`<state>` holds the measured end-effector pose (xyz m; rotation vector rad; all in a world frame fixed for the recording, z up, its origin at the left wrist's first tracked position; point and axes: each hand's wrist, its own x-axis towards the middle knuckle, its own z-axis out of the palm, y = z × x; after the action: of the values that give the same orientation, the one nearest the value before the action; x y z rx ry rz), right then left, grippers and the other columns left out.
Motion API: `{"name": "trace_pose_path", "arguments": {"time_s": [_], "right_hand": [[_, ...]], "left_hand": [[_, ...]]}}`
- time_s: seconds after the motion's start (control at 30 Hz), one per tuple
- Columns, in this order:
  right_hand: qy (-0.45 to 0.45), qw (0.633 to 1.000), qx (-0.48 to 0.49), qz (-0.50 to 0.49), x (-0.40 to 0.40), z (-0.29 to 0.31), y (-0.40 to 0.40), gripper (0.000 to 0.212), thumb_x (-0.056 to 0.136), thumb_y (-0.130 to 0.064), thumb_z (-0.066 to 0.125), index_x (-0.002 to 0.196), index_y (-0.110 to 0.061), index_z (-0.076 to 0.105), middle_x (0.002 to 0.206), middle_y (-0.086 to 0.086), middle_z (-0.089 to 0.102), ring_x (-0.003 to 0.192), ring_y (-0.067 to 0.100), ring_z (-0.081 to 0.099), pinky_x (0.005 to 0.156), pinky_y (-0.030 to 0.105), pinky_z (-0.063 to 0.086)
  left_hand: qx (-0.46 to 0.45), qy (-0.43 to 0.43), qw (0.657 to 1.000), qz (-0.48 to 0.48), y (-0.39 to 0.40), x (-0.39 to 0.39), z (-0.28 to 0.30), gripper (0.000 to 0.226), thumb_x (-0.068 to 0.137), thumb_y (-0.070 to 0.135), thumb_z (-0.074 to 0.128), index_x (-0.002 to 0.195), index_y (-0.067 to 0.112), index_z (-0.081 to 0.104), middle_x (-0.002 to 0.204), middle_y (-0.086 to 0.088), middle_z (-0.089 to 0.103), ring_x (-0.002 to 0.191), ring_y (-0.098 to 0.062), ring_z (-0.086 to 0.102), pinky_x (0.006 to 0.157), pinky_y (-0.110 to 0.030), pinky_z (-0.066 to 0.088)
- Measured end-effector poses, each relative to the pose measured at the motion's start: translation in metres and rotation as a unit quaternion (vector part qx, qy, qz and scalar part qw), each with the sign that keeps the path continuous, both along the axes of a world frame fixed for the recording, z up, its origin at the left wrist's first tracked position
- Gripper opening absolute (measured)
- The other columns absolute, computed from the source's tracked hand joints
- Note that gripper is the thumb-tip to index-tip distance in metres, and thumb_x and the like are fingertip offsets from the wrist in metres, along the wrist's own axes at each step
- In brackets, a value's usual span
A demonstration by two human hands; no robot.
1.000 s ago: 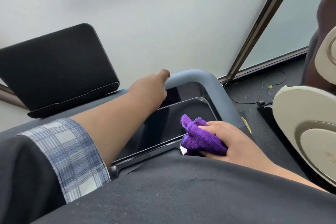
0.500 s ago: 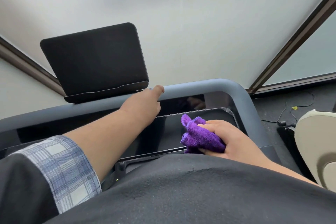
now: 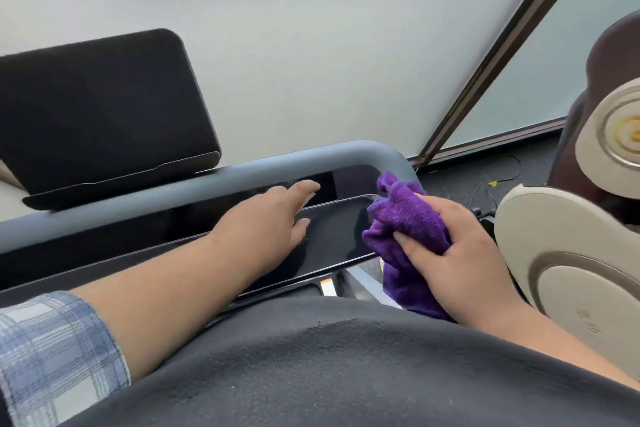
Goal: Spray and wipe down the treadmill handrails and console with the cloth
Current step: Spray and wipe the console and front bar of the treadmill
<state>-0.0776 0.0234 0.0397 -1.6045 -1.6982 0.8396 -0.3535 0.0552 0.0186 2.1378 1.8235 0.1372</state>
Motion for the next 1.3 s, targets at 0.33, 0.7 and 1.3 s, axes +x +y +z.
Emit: {"name": "trace_pose_path", "arguments": {"time_s": [0.33,0.7,1.3], "right_hand": [[-0.260,0.957,-0.121,-0.045,0.024,-0.034,-0.001,0.093,0.074,-0.053,0.080,0.151,-0.023,0.036,0.151,0.003,0.043,0.137,0.024,0.041,0.115,0.036,0.031],[-0.374,0.922,-0.040,0.095,-0.043,-0.031,0.135,0.092,0.079,-0.051,0.078,0.153,-0.022,0.032,0.147,0.008,0.045,0.134,0.031,0.042,0.114,0.041,0.034],[-0.375,0.837,0.122,0.379,-0.204,-0.044,0.089,0.079,0.092,-0.036,0.064,0.158,-0.021,0.022,0.162,0.016,0.024,0.150,0.037,0.018,0.122,0.042,0.012]], "left_hand": [[0.005,-0.059,0.996,-0.067,-0.020,0.003,-0.017,0.054,0.095,0.047,0.049,0.143,0.052,0.026,0.123,0.013,0.058,0.104,-0.012,0.060,0.076,-0.023,0.039],[-0.007,-0.087,0.996,-0.034,-0.040,-0.008,-0.017,0.052,0.095,0.044,0.051,0.138,0.053,0.024,0.115,0.012,0.060,0.105,-0.013,0.060,0.086,-0.031,0.049],[0.051,-0.148,0.984,0.086,-0.085,-0.065,-0.014,0.057,0.091,0.035,0.059,0.137,0.049,0.029,0.123,0.007,0.064,0.107,-0.009,0.060,0.091,-0.024,0.046]]}}
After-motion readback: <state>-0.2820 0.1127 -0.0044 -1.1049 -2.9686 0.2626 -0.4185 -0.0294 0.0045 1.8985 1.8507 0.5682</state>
